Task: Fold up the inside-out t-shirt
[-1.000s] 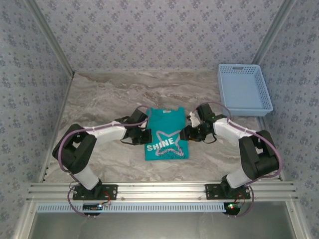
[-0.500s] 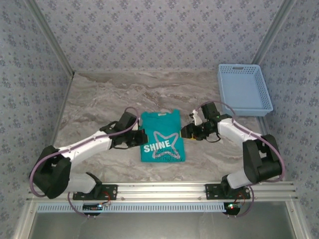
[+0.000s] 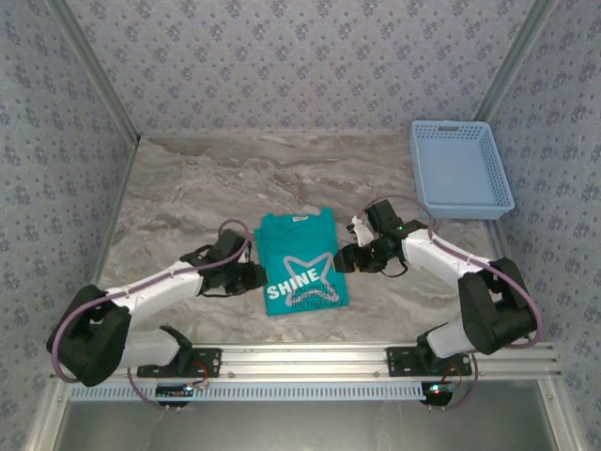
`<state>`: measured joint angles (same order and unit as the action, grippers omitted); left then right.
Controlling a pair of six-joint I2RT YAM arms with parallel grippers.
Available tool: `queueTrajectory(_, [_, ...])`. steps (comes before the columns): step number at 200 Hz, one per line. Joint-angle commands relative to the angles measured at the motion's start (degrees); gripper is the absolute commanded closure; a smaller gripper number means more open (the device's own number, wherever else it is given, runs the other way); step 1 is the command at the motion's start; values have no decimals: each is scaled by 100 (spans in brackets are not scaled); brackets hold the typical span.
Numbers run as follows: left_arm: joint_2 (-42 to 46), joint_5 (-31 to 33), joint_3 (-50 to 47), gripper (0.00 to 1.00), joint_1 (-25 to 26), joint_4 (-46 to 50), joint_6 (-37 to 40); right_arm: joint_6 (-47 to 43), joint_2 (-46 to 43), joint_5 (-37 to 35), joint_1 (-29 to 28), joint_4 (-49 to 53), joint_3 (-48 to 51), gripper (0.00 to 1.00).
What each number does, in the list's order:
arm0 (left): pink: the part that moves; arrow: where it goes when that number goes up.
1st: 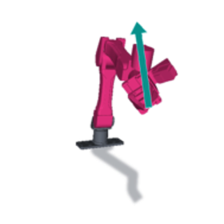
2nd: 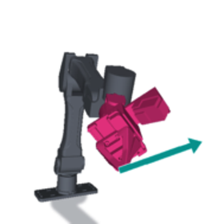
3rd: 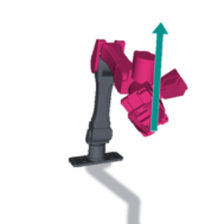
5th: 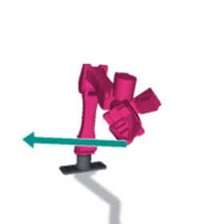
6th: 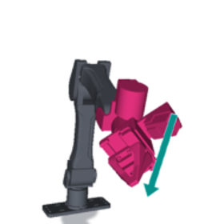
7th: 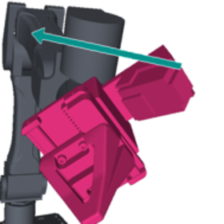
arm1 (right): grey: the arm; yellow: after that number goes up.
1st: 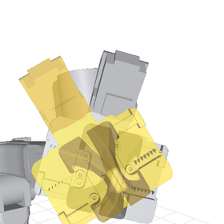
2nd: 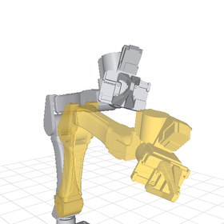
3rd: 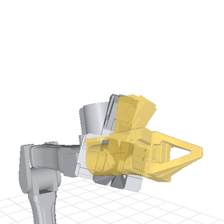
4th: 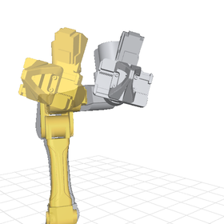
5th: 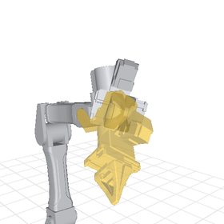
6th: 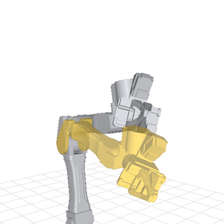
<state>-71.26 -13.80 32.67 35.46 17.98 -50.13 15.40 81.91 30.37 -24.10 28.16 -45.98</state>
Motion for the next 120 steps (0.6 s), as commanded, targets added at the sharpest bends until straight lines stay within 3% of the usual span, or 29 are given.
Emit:
queueTrajectory(1, [-38, -210, 492, 57, -202, 105, 226, -72, 35, -359, 18, -37, -331, 39])
queueTrajectory(33, [-575, -418, 1179, 44, -574, 62, 694, 70, 556, -428, 380, -659, -750, 34])
queueTrajectory(69, [-1537, -613, 1968, 44, -1118, -49, 1070, 68, 1517, -136, 660, -970, -1622, 36])
queueTrajectory(99, [-2249, -698, 2357, 43, -1326, -162, 1059, -155, 2478, 10, 668, -811, -2600, 43])
queueTrajectory(120, [-2637, -652, 2558, 41, -1373, -94, 1139, -229, 2936, -117, 638, -756, -2905, 41])
